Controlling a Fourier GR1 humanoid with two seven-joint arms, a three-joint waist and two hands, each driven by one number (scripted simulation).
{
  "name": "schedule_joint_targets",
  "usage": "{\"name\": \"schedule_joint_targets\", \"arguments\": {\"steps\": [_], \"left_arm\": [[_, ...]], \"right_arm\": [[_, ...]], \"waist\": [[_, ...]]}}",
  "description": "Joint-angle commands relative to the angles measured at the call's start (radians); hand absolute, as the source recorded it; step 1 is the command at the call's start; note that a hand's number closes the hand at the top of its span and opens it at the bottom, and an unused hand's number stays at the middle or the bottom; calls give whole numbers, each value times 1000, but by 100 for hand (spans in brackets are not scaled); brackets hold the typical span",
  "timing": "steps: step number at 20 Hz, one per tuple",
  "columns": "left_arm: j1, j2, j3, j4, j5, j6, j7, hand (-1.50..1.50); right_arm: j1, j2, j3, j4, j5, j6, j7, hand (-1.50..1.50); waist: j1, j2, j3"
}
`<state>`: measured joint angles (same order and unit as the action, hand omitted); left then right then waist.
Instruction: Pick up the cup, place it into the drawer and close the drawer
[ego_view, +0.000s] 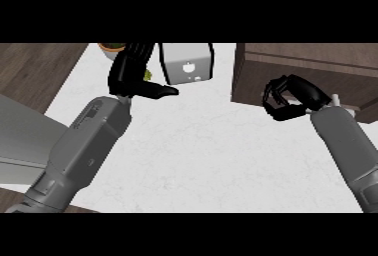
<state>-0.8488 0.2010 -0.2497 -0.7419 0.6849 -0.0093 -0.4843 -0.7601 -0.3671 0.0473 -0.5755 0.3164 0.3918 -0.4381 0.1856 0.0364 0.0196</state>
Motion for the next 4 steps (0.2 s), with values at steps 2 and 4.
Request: {"name": "schedule_joint_targets", "arguments": {"steps": [2,4], "left_arm": [[17,12,5,-13,14,-23,15,-150],[35,25,2,-19,4,-24,-1,-150]], "right_arm": [[-170,-130,-83,26,6,-104,80,150],[-164,-131,-93,17,-9,-91,80,150]], "waist": [[34,12,-17],[47,10,-17]]}}
